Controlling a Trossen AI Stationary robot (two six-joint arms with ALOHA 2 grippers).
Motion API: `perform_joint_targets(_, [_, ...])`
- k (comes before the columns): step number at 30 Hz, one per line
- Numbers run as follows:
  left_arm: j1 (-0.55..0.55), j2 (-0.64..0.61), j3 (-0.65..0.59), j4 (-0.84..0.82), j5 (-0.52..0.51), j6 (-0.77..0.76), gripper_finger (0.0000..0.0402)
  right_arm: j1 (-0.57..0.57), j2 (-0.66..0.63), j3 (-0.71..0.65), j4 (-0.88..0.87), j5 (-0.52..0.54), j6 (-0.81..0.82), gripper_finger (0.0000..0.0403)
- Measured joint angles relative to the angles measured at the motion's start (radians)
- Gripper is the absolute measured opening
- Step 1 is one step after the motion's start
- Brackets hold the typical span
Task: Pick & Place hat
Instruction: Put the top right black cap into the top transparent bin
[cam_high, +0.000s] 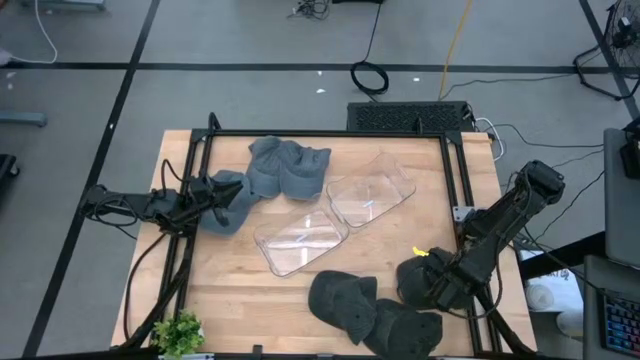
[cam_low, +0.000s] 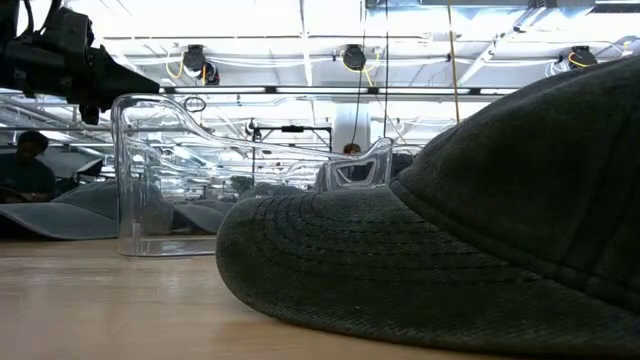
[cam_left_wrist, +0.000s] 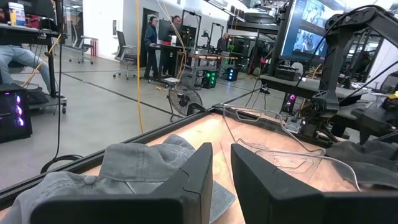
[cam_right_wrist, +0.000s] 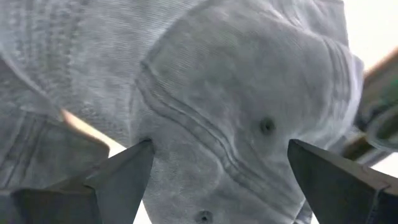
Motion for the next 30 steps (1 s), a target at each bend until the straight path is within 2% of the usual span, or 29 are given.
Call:
perform_joint_targets(9, [0.0,0.0,0.0,0.0,0.0,0.0,0.0067,0.005,0.001,-0.058,0.046,-0.012,0.007,0.0302])
perform_joint_targets(14, [0.0,0.0,0.0,0.0,0.0,0.0,0.0067,0.005,0.001,-0.179,0.172,-0.14,0.009,0.027])
perform_joint_targets(19, [0.0,0.0,0.0,0.0,0.0,0.0,0.0067,0.005,0.001,-0.227,0.297,-0.157,-0.017,0.0187])
perform_joint_targets(25, [0.0,0.0,0.0,0.0,0.0,0.0,0.0067,0.005,-0.029,-0.227,0.297,-0.145,-0.044,0.0033])
perform_joint_targets(27, [0.0,0.0,0.0,0.0,0.0,0.0,0.0067,0.005,-0.059,-0.227,0.291,-0.112,-0.042,0.0012])
perform_joint_targets(30, [0.0,0.0,0.0,0.0,0.0,0.0,0.0067,0.005,-0.113,-0.228,0.272,-0.062,-0.012,0.001])
